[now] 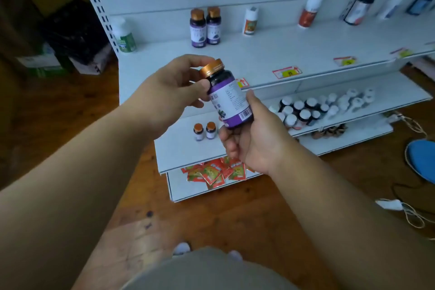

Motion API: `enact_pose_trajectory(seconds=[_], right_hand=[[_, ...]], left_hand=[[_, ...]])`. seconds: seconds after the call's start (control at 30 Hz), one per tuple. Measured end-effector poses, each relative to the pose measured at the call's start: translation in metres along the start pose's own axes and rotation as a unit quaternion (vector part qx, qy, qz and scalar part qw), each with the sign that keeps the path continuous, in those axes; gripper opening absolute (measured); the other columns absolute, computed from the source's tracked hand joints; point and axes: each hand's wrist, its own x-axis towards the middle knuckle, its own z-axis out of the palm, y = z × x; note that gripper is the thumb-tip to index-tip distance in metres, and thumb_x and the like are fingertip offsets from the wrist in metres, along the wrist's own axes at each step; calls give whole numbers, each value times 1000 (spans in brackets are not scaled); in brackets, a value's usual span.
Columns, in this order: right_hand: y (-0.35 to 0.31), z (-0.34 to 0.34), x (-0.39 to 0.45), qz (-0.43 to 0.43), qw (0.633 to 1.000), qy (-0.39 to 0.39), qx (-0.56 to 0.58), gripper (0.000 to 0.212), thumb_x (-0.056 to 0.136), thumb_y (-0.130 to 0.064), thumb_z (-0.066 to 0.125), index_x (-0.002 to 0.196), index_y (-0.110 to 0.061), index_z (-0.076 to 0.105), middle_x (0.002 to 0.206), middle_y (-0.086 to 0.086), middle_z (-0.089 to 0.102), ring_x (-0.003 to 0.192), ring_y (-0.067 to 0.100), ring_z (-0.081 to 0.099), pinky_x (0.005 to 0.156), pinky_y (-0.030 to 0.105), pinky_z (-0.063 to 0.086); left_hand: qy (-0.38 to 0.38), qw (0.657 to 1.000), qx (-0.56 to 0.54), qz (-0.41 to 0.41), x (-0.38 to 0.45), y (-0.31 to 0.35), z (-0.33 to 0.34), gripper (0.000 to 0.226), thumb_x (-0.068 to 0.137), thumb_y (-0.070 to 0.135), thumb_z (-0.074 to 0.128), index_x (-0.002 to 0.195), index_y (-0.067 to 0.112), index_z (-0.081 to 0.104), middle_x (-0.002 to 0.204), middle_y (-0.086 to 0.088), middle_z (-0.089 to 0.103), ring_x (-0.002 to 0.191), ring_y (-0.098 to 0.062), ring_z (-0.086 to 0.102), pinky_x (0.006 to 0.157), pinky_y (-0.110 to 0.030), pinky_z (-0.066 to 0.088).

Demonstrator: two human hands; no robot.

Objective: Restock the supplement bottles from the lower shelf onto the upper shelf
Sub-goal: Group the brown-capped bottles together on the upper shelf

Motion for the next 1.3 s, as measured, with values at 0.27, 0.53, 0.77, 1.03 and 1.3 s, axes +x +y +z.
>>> enact_pose_trajectory(seconds=[0.27, 0.53, 0.77, 1.03, 1.3], right_hand=[[-27, 40, 15, 22, 999, -8, 23, 70, 96, -65, 33, 78, -6, 65, 60, 12, 59, 43, 18, 44, 44, 21, 36], [-64, 11, 85, -207, 952, 90, -205, 26, 96, -44, 57, 107, -21, 65, 95, 4, 73, 83, 19, 68, 78, 36, 56], [-129, -8, 167, -285, 830, 90, -471, 33, 82, -40, 76, 110, -32, 61, 104, -14, 66, 94, 4, 60, 78, 21, 47], [-150, -15, 251, -291, 785, 12, -547, 24, 84, -28, 76, 104, -25, 63, 97, -14, 63, 95, 9, 59, 80, 26, 46], [-161, -12, 291, -313, 773, 2, -552, 31, 85, -33, 75, 110, -22, 61, 101, -9, 63, 94, 13, 59, 73, 22, 44]], left_hand=[[9, 997, -75, 24, 33, 30, -33, 13, 95, 7, 61, 107, 13, 59, 97, -9, 69, 87, -23, 65, 82, -31, 54], [158, 985, 68, -1, 105, 27, -23, 28, 90, 29, 69, 114, 27, 55, 99, 10, 64, 80, -7, 65, 72, -26, 52], [203, 964, 166, -36, 181, -4, -8, 36, 84, 26, 75, 115, 32, 59, 105, 13, 66, 87, 1, 63, 78, -23, 52], [247, 947, 167, -119, 231, -44, -7, 35, 82, 19, 75, 112, 32, 62, 108, 13, 66, 92, -6, 66, 86, -30, 55], [284, 932, 148, -171, 254, -72, -12, 32, 88, 22, 71, 119, 26, 61, 109, 12, 68, 95, -4, 63, 84, -22, 47]])
